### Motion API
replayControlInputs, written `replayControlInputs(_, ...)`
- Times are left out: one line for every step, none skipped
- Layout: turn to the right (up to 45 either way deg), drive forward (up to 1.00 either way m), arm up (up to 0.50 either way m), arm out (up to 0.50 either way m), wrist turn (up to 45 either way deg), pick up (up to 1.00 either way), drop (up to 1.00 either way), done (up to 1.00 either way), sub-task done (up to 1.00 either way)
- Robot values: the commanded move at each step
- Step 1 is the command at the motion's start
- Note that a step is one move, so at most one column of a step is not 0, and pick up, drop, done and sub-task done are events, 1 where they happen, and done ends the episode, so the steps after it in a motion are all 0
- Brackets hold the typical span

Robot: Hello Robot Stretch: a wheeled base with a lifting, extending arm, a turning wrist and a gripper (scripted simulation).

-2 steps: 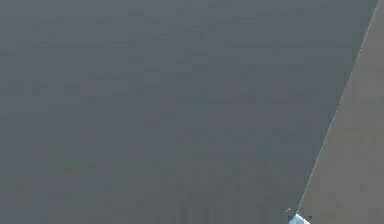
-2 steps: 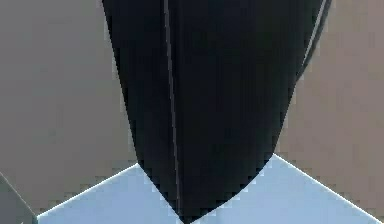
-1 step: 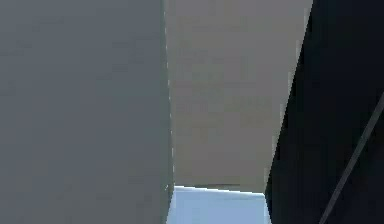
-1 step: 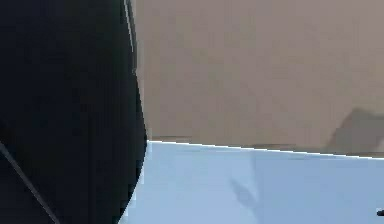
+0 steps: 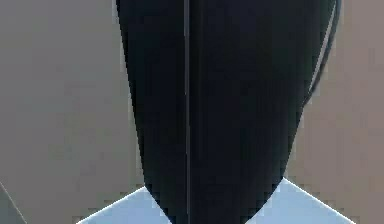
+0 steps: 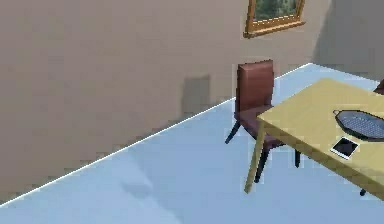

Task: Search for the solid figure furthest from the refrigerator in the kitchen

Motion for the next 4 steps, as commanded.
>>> replayControlInputs(45.0,0.00,0.00,0.00,0.0,0.00,0.00,0.00,0.00)
replayControlInputs(45.0,0.00,0.00,0.00,0.0,0.00,0.00,0.00,0.00)
replayControlInputs(0.0,1.00,0.00,0.00,0.0,0.00,0.00,0.00,0.00)
replayControlInputs(6.0,0.00,0.00,0.00,0.0,0.00,0.00,0.00,0.00)
